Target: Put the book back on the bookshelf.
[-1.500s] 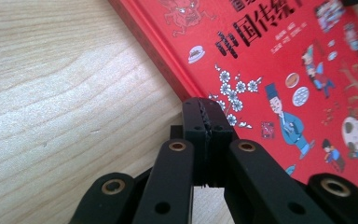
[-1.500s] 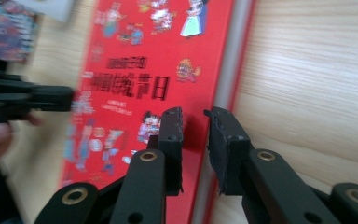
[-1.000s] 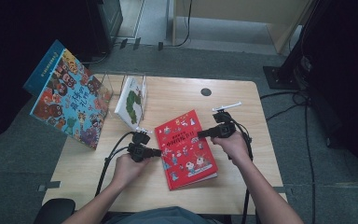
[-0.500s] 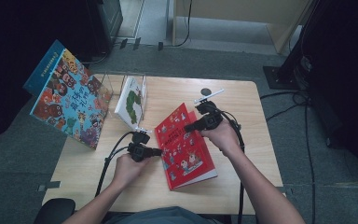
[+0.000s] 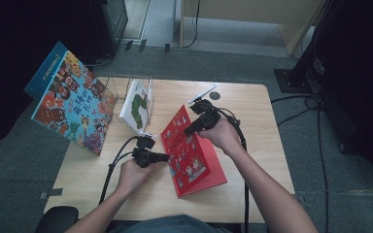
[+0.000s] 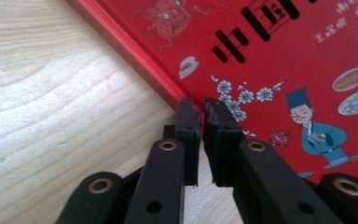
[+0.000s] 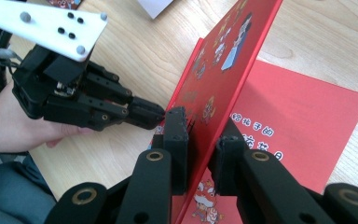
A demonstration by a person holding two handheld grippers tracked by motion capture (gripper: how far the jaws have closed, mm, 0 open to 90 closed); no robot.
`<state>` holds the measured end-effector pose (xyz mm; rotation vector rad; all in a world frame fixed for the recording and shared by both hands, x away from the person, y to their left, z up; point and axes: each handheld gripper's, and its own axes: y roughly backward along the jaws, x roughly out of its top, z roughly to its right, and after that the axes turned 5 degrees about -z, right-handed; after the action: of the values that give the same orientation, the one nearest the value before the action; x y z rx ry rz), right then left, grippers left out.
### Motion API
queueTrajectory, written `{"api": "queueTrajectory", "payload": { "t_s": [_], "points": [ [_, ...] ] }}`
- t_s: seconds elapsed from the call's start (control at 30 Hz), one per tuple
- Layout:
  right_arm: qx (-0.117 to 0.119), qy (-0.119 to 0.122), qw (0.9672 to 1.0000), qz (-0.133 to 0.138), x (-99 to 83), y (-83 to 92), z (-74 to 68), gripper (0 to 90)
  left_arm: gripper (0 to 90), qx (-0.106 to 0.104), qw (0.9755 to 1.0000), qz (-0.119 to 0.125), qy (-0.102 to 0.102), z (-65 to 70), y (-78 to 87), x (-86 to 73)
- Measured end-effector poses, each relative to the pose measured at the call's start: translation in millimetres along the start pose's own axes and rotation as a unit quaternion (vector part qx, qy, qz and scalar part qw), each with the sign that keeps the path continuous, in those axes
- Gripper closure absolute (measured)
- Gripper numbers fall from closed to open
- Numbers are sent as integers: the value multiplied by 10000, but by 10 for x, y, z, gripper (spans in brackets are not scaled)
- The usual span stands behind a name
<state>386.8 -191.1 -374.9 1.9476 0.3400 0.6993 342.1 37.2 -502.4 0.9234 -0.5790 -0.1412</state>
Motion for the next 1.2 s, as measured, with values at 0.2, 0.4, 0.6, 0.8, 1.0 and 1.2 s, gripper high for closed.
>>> {"api": "queueTrajectory", "payload": {
  "t_s": [0.2,0.4,0.6,0.8,1.0,1.2],
  "points": [
    [-42,76,9998,-184,65,15,-61,812,732,34,9999,64,128,-62,63,22],
    [-114,102,9992,-357,120,43,-139,857,674,64,9998,93,132,-89,104,33],
    [-198,225,9991,-289,121,31,-168,844,623,117,9998,123,54,-88,110,36],
    [-306,233,9987,-333,141,-31,-195,828,583,144,9998,161,48,-98,119,41],
    [-261,278,9978,-533,215,-137,-253,845,559,154,9997,204,38,-105,138,39],
    [-135,137,9985,-521,239,-121,-214,880,538,142,9996,250,36,-112,160,41]
  ]
}}
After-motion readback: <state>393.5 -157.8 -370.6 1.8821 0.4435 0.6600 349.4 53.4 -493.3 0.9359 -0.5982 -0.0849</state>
